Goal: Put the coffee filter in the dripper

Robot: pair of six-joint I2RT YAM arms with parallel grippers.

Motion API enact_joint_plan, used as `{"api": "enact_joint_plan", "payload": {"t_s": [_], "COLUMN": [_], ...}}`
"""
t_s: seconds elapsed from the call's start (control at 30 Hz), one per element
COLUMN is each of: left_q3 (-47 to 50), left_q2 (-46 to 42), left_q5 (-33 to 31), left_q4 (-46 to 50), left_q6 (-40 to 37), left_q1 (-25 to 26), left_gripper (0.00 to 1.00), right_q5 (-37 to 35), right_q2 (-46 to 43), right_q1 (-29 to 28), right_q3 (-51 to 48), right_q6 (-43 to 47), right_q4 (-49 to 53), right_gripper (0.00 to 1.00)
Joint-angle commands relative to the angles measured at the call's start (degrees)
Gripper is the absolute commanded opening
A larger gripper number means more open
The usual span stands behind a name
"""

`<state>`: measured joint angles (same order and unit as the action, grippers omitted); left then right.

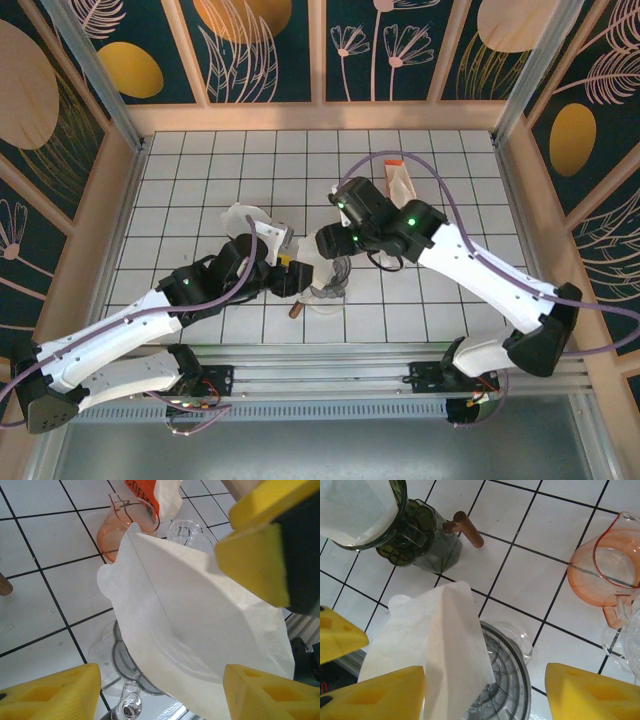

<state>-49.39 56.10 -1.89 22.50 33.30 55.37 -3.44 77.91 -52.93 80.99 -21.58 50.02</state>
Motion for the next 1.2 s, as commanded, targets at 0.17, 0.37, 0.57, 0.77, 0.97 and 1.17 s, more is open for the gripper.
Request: {"api": "enact_joint_plan", "payload": {"t_s": [0.17, 0.37, 0.57, 0.77, 0.97, 1.17], "left_q3": [0.56, 1.55, 2.99, 4.11, 3.63, 0.07], "left_q2": [1.35, 2.22, 2.71, 2.80, 2.14, -0.64], "left_q5": [1.31, 1.80, 1.88, 2.00, 1.94, 0.56], "left_q4": [-1.09, -2.89, -3.71, -4.47, -5.16, -4.33], "left_q6": [0.71, 1.09, 1.58, 1.94, 2.41, 3.35], "left_q1": [-0.54, -0.53, -0.56, -0.61, -0.62, -1.57], "left_gripper": [0.71, 0.72, 0.72, 0.72, 0.75, 0.76], "right_q5": [0.23, 0.79, 1.41, 1.73, 1.53, 1.50], "right_q2": [-5.54, -7.28, -8.09, -8.72, -9.13, -9.09], "right_q1": [-0.34, -0.34, -0.25, -0.25, -0.14, -0.23], "right_q3": [-8.49, -13.53, -18.30, -21.20, -22.31, -21.86], "right_q6": [-2.73, -3.43, -3.95, -4.34, -4.42, -4.22], "right_q4": [-6.72, -11.21, -15.04, -16.98, -17.50, -17.75], "right_gripper": [0.68, 0.68, 0.68, 0.68, 0.68, 0.68]}}
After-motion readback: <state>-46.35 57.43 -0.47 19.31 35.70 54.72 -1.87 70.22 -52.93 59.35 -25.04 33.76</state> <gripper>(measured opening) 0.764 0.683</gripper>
